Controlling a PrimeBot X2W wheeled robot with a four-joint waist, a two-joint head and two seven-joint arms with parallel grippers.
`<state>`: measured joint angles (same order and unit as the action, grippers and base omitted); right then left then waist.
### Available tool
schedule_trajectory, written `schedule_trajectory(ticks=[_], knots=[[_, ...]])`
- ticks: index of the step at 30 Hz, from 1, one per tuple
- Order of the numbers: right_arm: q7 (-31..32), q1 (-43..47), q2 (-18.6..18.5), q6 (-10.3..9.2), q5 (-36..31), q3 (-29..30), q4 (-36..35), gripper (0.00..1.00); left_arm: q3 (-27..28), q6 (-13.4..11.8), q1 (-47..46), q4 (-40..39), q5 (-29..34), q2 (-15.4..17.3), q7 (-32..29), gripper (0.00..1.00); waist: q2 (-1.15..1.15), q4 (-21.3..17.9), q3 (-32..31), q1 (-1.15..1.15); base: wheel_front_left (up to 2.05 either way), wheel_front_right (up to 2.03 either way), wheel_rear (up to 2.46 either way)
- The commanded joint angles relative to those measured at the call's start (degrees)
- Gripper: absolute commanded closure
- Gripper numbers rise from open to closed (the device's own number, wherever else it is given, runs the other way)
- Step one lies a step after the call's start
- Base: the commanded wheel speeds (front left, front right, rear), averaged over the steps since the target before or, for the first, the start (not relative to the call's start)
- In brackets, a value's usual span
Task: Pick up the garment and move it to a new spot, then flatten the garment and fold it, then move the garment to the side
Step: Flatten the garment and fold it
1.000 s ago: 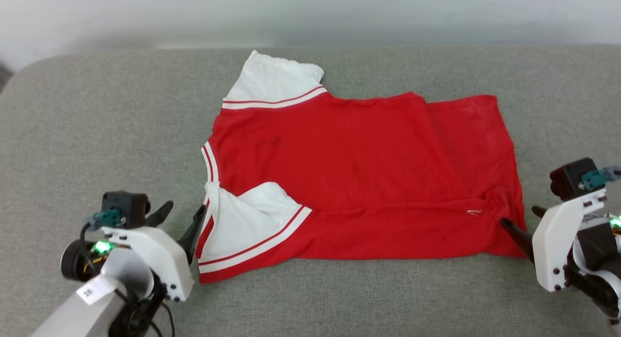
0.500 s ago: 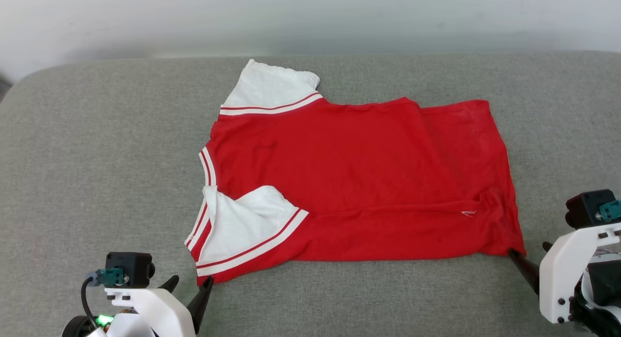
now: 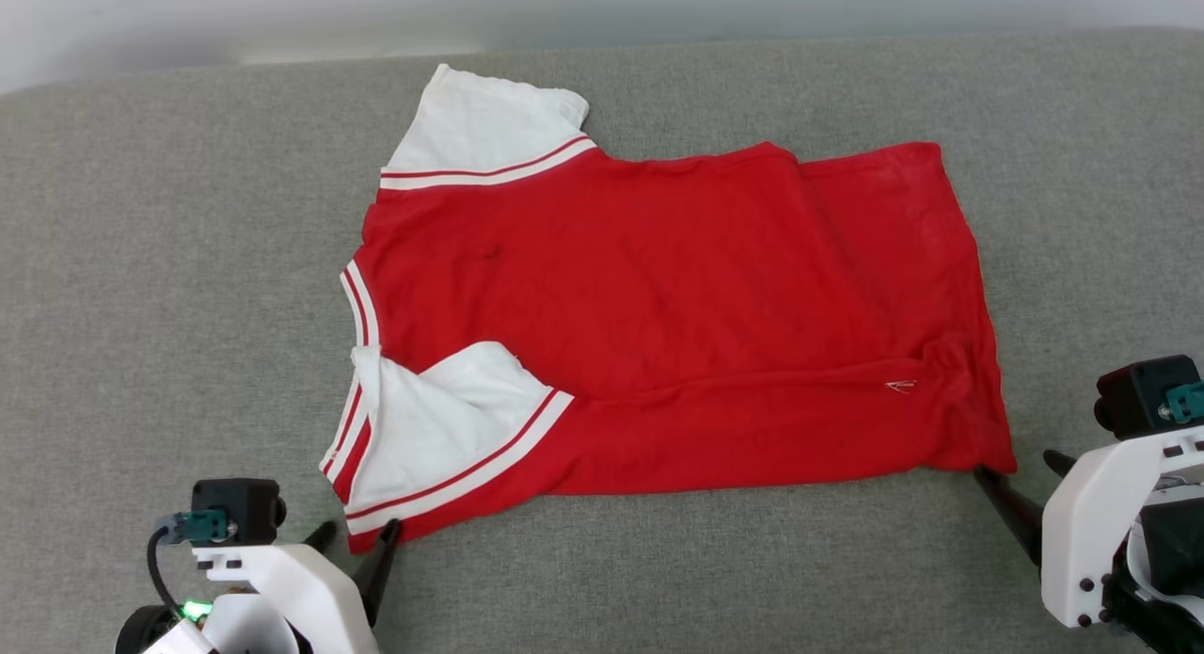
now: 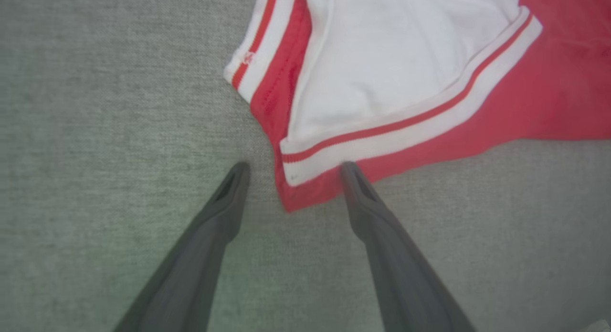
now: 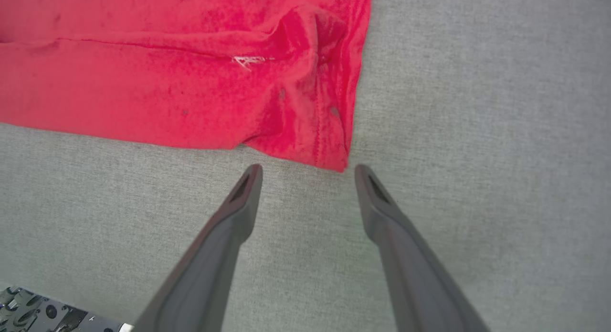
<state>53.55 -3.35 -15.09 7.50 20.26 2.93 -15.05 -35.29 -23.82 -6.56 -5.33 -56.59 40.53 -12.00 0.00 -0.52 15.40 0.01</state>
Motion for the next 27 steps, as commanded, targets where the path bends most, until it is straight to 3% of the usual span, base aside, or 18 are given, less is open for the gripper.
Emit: schedule_trajectory(ticks=[1, 7, 8, 9, 10, 18, 27], knots=[[0.10, -0.08, 0.27, -0.02, 0.42, -0.17, -0.45, 0.00, -0.31, 0.38, -0.73, 0.94, -0.18, -0.41, -0.38, 0.00, 0.00, -0.25, 0.55, -0.01, 0.00, 0.00, 0.00], [-0.35, -0.65, -0.18, -0.02, 0.40, -0.63, -0.67, 0.00, -2.09, 1.96, -0.84, 5.78, -1.13, -1.58, -2.44, 0.00, 0.00, -0.72, 2.04, -0.01, 0.00, 0.00, 0.00], [-0.41, -0.78, -0.28, -0.02, 0.32, -0.70, -0.64, 0.00, -2.71, 2.52, -0.61, 6.61, -1.54, -1.91, -3.34, 0.08, 0.00, -0.78, 2.16, -0.01, 0.00, 0.00, 0.00], [-0.46, -0.89, -0.43, -0.02, 0.35, -0.78, -0.55, 0.00, -3.48, 3.11, -0.47, 7.31, -1.86, -2.13, -4.24, 0.61, 0.00, -0.85, 2.19, -0.01, 0.00, 0.00, 0.00], [-0.49, -1.01, -0.64, -0.02, 0.31, -0.81, -0.45, 0.00, -4.05, 3.77, -0.32, 7.73, -2.27, -2.44, -4.80, 1.00, 0.00, -0.88, 2.13, -0.01, 0.00, 0.00, 0.00], [0.07, -0.87, -2.01, -0.02, -0.37, -0.07, 0.12, 0.00, -3.55, 5.43, -1.19, 6.22, -1.02, -1.92, -2.32, 1.00, 0.00, 0.26, -0.19, -0.01, 0.00, 0.00, 0.00], [1.79, -2.20, -2.58, -0.02, -2.64, -0.09, 3.42, 0.00, -1.89, 2.97, -2.64, -4.98, 2.35, 1.10, -0.29, 1.00, 0.00, 2.46, -1.01, -0.01, 0.00, 0.00, 0.00]])
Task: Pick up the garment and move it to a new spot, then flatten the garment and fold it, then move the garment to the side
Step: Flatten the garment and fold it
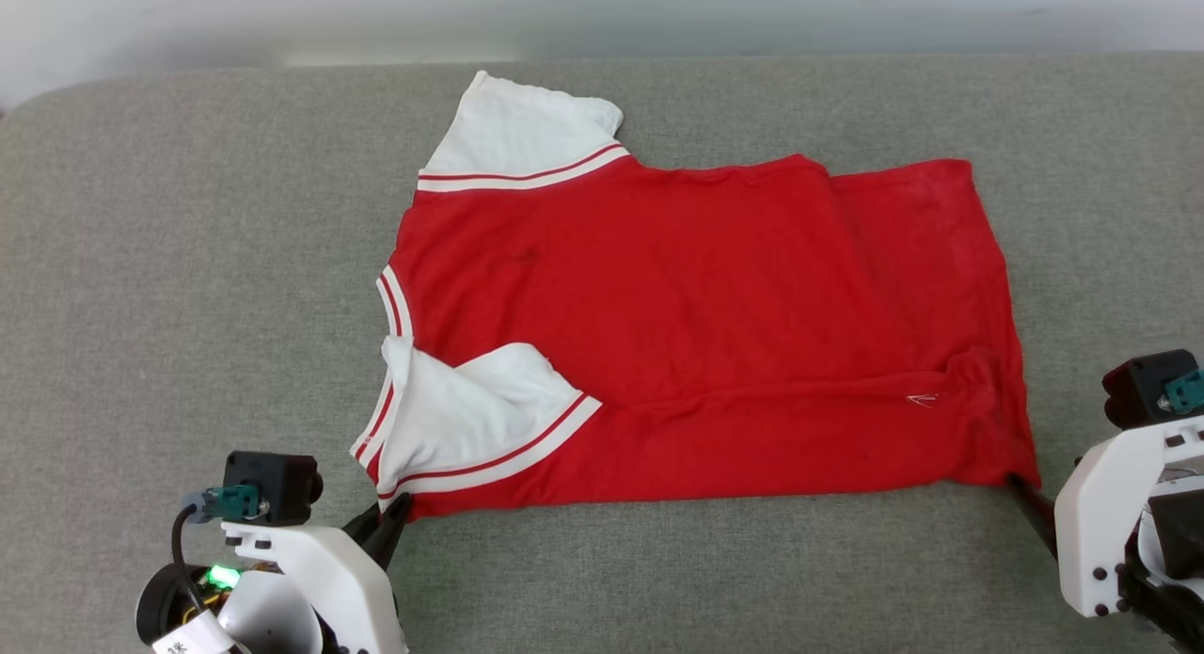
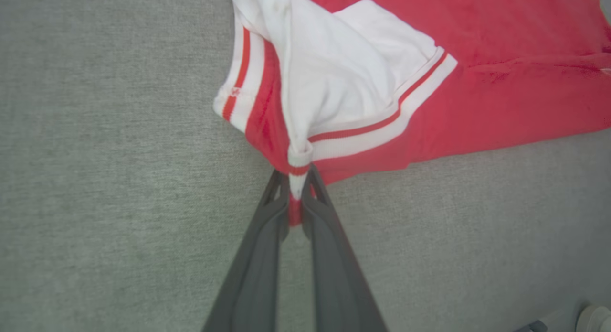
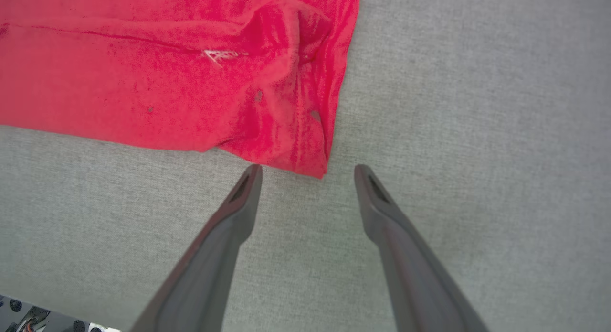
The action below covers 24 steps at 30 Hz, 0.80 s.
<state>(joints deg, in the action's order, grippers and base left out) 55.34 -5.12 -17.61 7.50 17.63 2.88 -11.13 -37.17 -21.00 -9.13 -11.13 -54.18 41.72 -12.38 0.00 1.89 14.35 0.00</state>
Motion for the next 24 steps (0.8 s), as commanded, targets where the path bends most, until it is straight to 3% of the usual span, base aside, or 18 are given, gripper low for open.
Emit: schedule_trajectory(ticks=[1, 8, 18, 19, 20, 21, 24], knots=[[0.13, -0.88, 0.07, -0.02, -0.35, -0.13, 0.41, 0.00, -0.03, -0.34, -0.15, -0.38, 0.43, 0.30, 0.07, 1.00, 0.00, 0.25, 0.25, 0.00, 0.00, 0.00, 0.00], [-0.33, -3.74, 0.26, -0.02, -1.99, -0.77, 7.20, 0.00, -0.47, -2.01, -1.15, -5.98, 2.13, 0.95, -0.77, 1.00, 0.00, 1.84, 2.40, 0.00, 0.00, 0.00, 0.00], [0.45, -3.99, 1.01, -0.02, -3.13, -1.99, 15.07, 0.00, -1.20, -1.98, -2.10, -6.80, 2.84, 0.68, -1.52, 1.00, 0.00, 3.77, 4.84, 0.00, 0.00, 0.00, 0.00], [0.59, -3.77, 1.17, -0.02, -2.93, -2.28, 15.65, 0.05, -1.27, -1.92, -2.09, -6.63, 2.74, 0.62, -1.60, 1.00, 0.00, 3.86, 4.94, 0.00, 0.00, 0.00, 0.00], [0.60, -3.70, 1.24, -0.02, -2.77, -2.53, 16.19, 0.64, -1.39, -1.79, -2.09, -6.41, 2.64, 0.58, -1.75, 1.00, 0.00, 3.91, 5.02, 0.00, 0.00, 0.00, 0.00], [0.75, -3.67, 1.21, -0.02, -2.63, -2.82, 16.73, 1.00, -1.53, -1.69, -2.09, -6.20, 2.46, 0.52, -1.91, 1.00, 0.00, 3.93, 5.06, 0.00, 0.00, 0.00, 0.00], [0.77, -3.45, 0.58, -0.02, -2.22, -2.85, 17.54, 1.00, -2.05, -0.85, -2.07, -5.21, 1.98, 0.54, -2.28, 1.00, 0.00, 3.72, 4.61, 0.00, 0.00, 0.00, 0.00]])
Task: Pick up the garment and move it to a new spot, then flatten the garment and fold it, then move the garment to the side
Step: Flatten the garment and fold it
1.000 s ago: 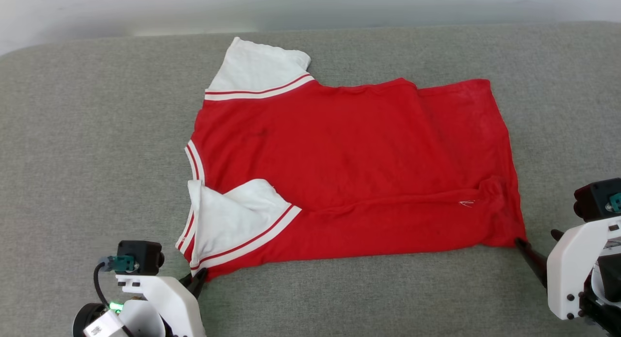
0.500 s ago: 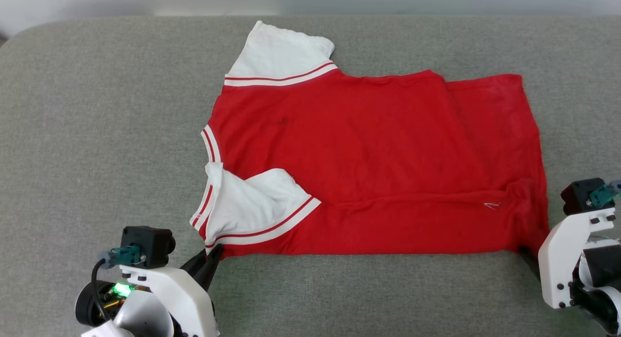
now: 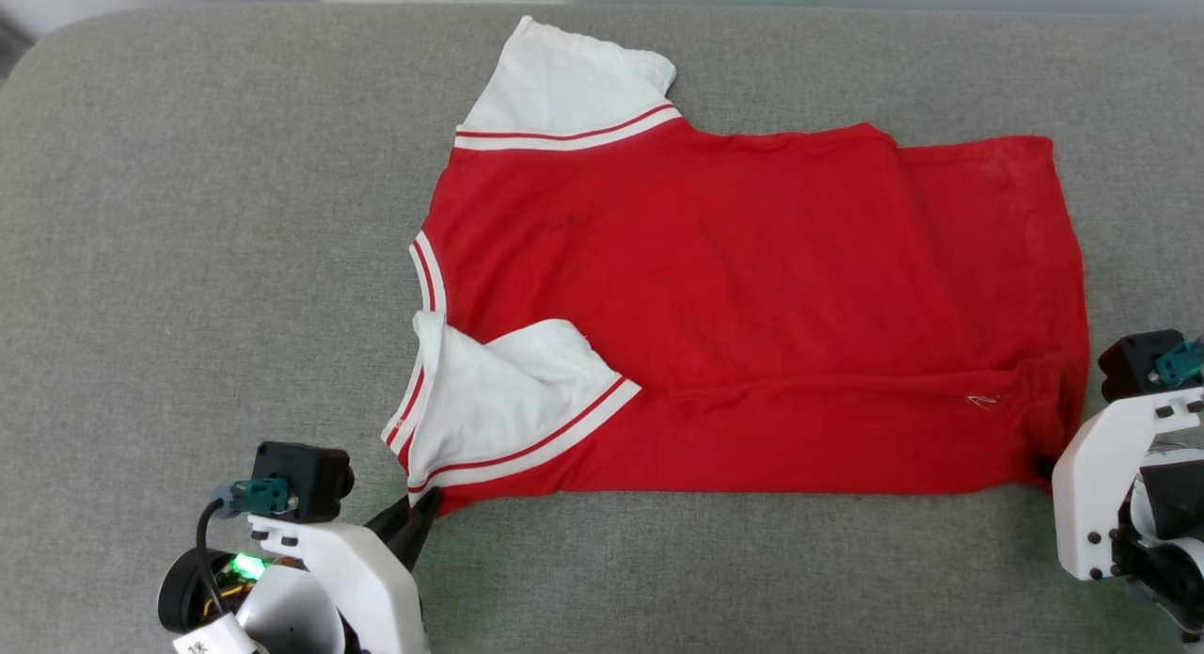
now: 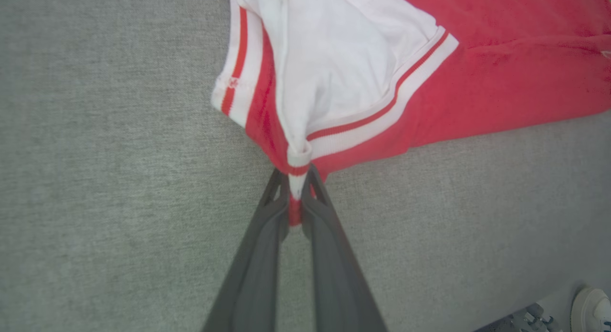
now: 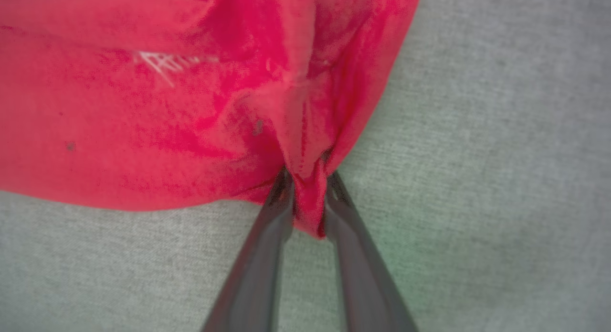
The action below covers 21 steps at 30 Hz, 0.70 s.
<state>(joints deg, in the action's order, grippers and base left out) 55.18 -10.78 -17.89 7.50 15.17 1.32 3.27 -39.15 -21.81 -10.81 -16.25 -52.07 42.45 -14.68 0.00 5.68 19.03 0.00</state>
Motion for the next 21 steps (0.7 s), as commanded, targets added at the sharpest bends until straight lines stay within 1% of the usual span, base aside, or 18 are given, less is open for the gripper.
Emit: schedule_trajectory(ticks=[1, 6, 12, 16, 21], knots=[[0.68, 1.96, 0.87, -0.03, 0.28, -0.85, 3.03, 1.00, -0.17, 0.18, -0.26, 0.31, -0.21, -0.07, -0.18, 1.00, 0.00, -0.27, -0.35, 0.00, 0.00, 0.00, 0.00], [0.15, 2.07, -0.09, -0.04, 1.21, 0.45, 2.21, 1.00, -0.11, 0.65, 0.80, 2.24, -0.70, 1.25, -0.65, 1.00, 0.00, -1.33, -2.72, 0.00, 0.00, 0.00, 0.00], [0.60, 3.86, -1.55, -0.05, 3.29, 2.04, -1.31, 1.00, -0.30, 0.47, 3.03, 2.68, -1.29, 2.41, -0.44, 1.00, 0.00, -2.30, -6.37, 0.00, 0.00, 0.00, 0.00], [1.34, 6.71, -2.23, -0.05, 4.37, 3.22, -4.16, 1.00, -0.71, 0.26, 5.71, 1.84, -2.37, 3.25, -0.79, 1.00, 0.00, -2.57, -8.60, 0.00, 0.00, 0.00, 0.00], [2.33, 11.34, -2.41, -0.05, 5.38, 5.01, -7.88, 1.00, -1.28, -0.01, 9.39, 0.41, -3.17, 5.16, -0.94, 1.00, 0.00, -2.65, -10.43, 0.00, 0.00, 0.00, 0.00]])
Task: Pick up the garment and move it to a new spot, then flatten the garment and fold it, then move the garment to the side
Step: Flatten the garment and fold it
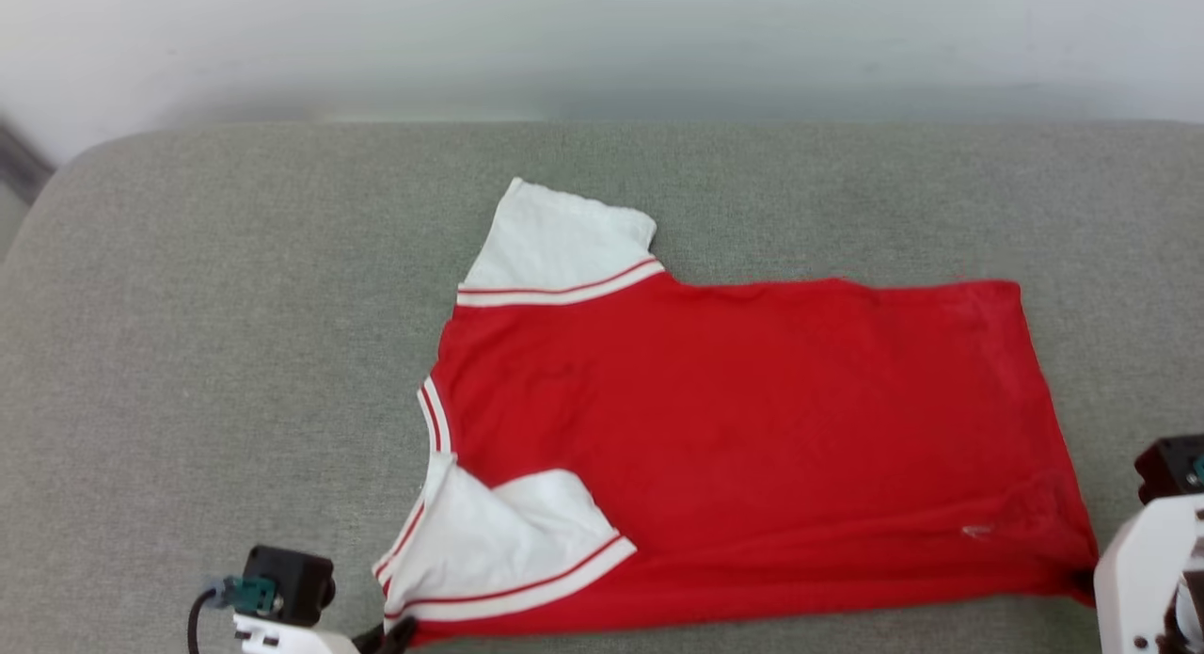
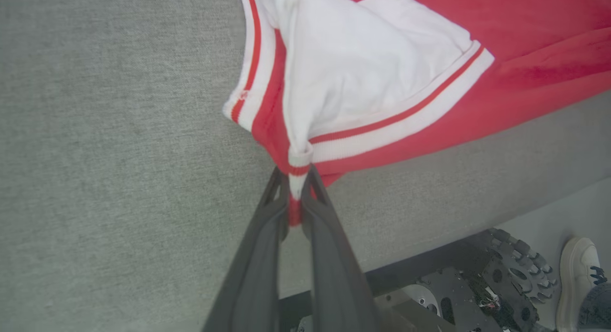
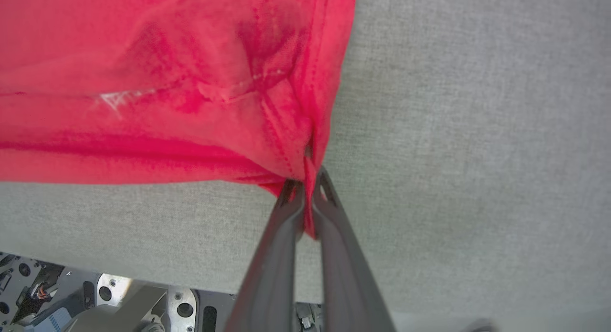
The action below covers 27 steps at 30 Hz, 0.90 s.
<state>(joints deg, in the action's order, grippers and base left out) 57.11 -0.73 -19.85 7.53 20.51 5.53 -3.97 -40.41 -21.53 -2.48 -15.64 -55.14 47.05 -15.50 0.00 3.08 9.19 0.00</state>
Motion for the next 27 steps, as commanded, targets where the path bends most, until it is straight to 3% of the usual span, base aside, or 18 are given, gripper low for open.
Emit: schedule_trajectory(ticks=[1, 8, 22, 23, 24, 25, 27], knots=[[0.43, 2.30, -0.28, -0.08, 0.05, 1.24, -1.24, 1.00, -0.23, -0.28, 1.66, -0.48, -0.29, 0.65, -0.05, 1.00, 0.00, -0.02, -0.88, 0.00, 0.00, 0.00, 0.00], [1.10, 7.70, 1.96, -0.07, -0.47, 2.69, -3.00, 1.00, -2.26, 1.00, 4.07, 0.14, -1.08, -0.42, -0.04, 1.00, 0.00, -0.03, -1.72, 0.00, 0.00, 0.00, 0.00], [-1.90, 7.05, 3.84, -0.07, 0.91, 2.16, 3.54, 1.00, -4.56, 6.41, 1.95, 8.89, -2.25, -4.55, 0.40, 1.00, 0.00, 0.02, -0.47, 0.00, 0.00, 0.00, 0.00], [-2.36, 6.70, 3.69, -0.06, 1.00, 1.84, 3.84, 0.90, -4.73, 6.76, 1.74, 9.46, -1.97, -4.74, 0.53, 1.00, 0.00, 0.03, -0.48, 0.00, 0.00, 0.00, 0.00], [-2.95, 6.55, 3.33, -0.06, 0.95, 1.63, 4.05, 0.00, -4.78, 6.93, 1.45, 9.84, -1.47, -4.94, 0.89, 0.52, 0.00, 0.06, -0.52, 0.00, 0.00, 0.00, 0.00], [-3.67, 6.42, 3.14, -0.06, 0.96, 1.39, 4.19, 0.00, -4.59, 7.10, 1.15, 10.28, -1.36, -5.14, 1.40, 0.00, 0.00, 0.07, -0.62, 0.00, 0.00, 0.00, 0.00], [-4.66, 6.03, 3.29, -0.06, 2.01, 1.21, 4.29, 0.00, -3.87, 7.22, 0.85, 10.88, -1.16, -5.38, 2.79, 0.00, 0.00, 0.03, -1.12, 0.00, 0.00, 0.00, 0.00]])
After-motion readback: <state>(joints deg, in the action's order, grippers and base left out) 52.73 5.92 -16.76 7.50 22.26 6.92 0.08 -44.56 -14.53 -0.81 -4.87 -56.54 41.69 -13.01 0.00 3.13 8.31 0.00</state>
